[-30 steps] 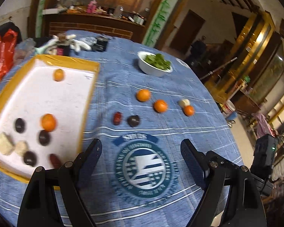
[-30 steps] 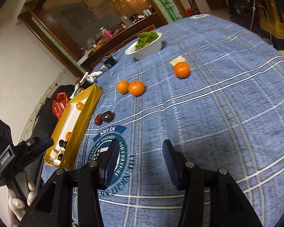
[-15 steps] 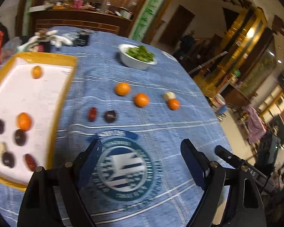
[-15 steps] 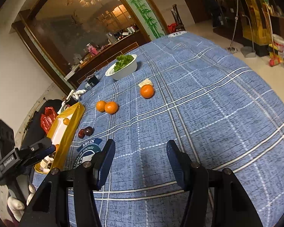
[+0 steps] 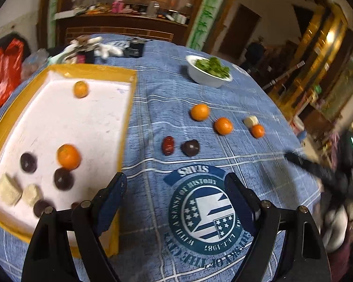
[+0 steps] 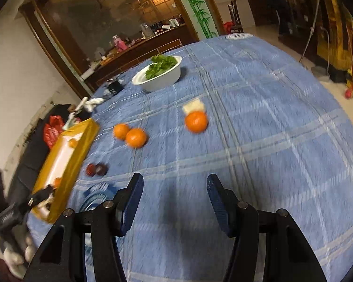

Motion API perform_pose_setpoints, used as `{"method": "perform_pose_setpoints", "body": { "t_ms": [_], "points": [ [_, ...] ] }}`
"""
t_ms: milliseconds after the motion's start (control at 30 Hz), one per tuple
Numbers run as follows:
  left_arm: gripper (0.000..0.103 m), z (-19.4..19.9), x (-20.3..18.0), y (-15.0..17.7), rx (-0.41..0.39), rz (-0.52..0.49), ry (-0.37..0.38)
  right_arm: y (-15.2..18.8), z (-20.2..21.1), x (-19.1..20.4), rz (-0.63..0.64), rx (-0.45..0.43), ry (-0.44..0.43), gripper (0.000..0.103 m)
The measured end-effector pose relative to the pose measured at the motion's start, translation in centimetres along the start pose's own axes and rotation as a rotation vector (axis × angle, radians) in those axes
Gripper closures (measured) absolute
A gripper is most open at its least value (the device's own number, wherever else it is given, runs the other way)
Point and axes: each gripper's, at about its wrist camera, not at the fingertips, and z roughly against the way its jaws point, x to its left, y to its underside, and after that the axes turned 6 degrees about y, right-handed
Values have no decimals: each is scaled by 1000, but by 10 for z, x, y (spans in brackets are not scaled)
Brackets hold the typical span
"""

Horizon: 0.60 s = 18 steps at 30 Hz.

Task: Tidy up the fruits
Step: 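Grasp a tangerine with the right tool while the left tool reaches toward the remaining fruits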

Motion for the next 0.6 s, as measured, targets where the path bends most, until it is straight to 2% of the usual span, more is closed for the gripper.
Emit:
{"method": "perform_pose_setpoints", "body": {
  "t_ms": [33,100,167,333,433,533,600],
  "points": [
    [25,-4,-7,-1,10,-35,7,-10,-9,-1,7,0,20,42],
    [42,-13,-20,-5,39,-100,22,-29,-30,-3,12,13,54,42],
    [49,-23,-28,-11,57,-135,29,-41,-48,-4,10,34,74,42],
    [50,-54,-41,-32,75,-208,-2,-57,-82,-4,30,60,96,43],
    [50,-85,-50,-39,133,-278,-25,-59,-90,-6,36,63,97,43],
    [50,-110,-50,-39,187,-304,-41,-59,-96,-9,33,67,84,43],
    [50,-116,-49,-40,184,-331,-78,-60,-97,-9,38,60,75,43]
  ]
}}
